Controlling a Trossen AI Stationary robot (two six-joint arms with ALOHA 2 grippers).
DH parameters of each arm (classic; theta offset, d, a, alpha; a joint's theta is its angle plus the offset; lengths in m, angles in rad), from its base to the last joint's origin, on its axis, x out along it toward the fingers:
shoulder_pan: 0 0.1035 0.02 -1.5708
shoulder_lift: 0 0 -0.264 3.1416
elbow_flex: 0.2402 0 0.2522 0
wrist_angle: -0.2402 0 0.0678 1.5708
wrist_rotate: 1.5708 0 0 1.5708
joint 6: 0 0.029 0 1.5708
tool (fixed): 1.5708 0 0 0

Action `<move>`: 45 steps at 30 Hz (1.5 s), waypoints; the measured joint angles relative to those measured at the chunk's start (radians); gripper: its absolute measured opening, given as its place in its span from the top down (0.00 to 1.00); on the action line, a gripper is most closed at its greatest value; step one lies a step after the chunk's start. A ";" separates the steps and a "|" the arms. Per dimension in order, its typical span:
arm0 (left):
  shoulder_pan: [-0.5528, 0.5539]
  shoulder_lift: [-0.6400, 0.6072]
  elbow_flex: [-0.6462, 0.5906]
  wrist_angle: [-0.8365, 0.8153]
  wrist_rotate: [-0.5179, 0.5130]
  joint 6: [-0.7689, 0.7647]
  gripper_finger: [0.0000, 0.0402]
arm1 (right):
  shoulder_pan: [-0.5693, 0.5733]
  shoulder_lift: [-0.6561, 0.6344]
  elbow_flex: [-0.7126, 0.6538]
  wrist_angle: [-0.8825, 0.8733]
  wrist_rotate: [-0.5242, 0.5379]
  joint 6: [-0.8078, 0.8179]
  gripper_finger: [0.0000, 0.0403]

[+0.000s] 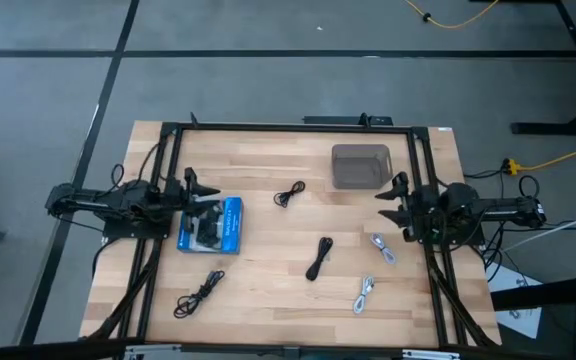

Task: Pick and place USB-C Cables
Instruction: Put the purple charger cable into the black bin

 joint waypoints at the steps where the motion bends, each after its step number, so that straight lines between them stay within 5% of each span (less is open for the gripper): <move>1: 0.000 0.000 0.000 0.018 -0.005 -0.003 0.67 | 0.000 0.000 0.000 0.039 0.000 0.009 0.48; 11: 0.000 0.003 0.000 0.252 0.054 0.017 0.67 | 0.000 0.000 0.001 0.275 0.234 0.033 0.48; 17: 0.000 0.126 0.050 0.288 0.074 -0.137 0.67 | 0.000 0.001 0.001 0.277 0.167 0.143 0.48; 23: -0.001 0.440 0.315 0.102 0.147 -0.163 0.67 | 0.000 0.001 0.001 0.256 0.146 0.183 0.48; 29: -0.001 0.687 0.654 -0.262 0.198 -0.167 0.67 | 0.000 0.001 0.001 0.223 0.146 0.186 0.48; 34: -0.020 0.852 0.886 -0.597 0.208 -0.369 0.68 | 0.000 0.001 0.000 0.185 0.144 0.185 0.48; 38: -0.063 0.960 0.997 -0.784 0.247 -0.502 0.67 | 0.000 0.001 0.000 0.133 0.145 0.186 0.48; 45: -0.170 1.115 1.079 -0.821 0.396 -0.545 0.68 | 0.000 0.001 0.000 0.034 0.147 0.237 0.48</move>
